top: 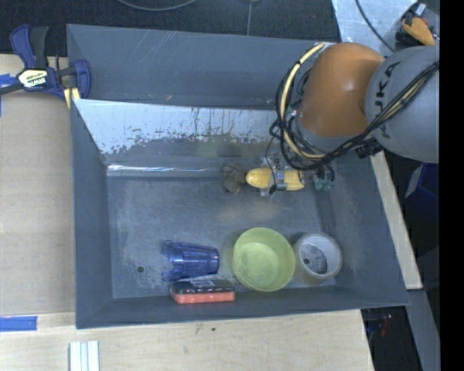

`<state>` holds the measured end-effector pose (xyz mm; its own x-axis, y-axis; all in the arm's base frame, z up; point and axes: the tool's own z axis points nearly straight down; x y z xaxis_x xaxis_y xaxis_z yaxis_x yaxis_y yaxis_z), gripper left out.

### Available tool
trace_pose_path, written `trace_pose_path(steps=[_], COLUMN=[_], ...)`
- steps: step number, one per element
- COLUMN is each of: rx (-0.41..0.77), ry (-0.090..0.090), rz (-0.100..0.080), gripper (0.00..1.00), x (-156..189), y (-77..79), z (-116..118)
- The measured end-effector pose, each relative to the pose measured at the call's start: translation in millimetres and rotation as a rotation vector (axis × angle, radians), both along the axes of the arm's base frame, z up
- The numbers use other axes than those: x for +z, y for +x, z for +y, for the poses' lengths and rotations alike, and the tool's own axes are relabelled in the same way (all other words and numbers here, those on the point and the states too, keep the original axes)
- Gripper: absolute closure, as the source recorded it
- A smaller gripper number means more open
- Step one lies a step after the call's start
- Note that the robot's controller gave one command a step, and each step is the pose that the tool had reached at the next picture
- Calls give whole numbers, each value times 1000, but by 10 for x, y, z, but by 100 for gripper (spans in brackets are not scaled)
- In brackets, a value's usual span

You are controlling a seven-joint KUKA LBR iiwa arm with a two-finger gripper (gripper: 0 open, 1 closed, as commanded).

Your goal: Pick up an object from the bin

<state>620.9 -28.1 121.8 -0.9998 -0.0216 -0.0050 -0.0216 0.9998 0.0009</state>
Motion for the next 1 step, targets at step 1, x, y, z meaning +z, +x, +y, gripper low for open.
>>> trace_pose_path(steps=[1], rx=[0], ry=[0], rz=[-5], gripper=[100], x=[252], y=[14], z=[0])
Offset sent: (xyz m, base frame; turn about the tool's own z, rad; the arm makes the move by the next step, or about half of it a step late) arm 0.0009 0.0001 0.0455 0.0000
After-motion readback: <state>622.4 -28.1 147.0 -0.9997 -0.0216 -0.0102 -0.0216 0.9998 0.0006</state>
